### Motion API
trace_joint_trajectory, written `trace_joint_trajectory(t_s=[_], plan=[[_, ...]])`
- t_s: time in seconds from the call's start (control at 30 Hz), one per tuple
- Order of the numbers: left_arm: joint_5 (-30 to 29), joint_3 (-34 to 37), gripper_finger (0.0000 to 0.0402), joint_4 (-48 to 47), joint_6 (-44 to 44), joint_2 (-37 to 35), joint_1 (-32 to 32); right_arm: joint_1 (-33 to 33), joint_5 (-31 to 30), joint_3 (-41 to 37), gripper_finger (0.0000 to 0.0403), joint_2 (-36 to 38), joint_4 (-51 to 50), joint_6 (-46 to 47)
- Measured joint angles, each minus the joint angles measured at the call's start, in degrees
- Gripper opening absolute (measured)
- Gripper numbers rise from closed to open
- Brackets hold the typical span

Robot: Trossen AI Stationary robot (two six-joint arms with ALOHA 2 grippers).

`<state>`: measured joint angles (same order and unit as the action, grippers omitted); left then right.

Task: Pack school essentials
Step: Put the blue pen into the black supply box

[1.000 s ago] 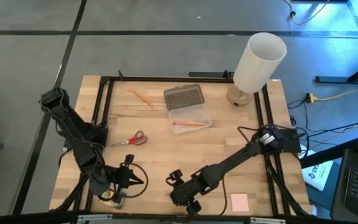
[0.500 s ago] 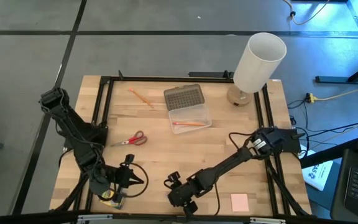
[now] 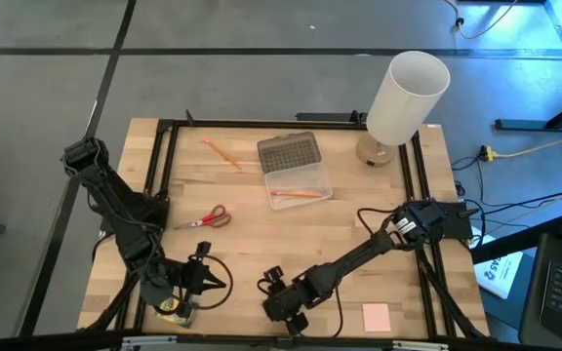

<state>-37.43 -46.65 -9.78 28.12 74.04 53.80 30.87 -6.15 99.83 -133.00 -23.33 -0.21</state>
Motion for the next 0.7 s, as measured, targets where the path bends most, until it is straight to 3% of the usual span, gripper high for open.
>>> trace_joint_trajectory(t_s=[0.53,0.7], plan=[[0.01,0.00,0.0002,0.00,0.27,-0.02,0.01,0.00,0.20,0.31,0.0160,-1.59,-0.04,1.68],[0.01,0.00,0.0001,0.00,0.33,-0.02,0.02,0.00,-0.80,0.28,0.0143,-1.69,-0.43,5.59]])
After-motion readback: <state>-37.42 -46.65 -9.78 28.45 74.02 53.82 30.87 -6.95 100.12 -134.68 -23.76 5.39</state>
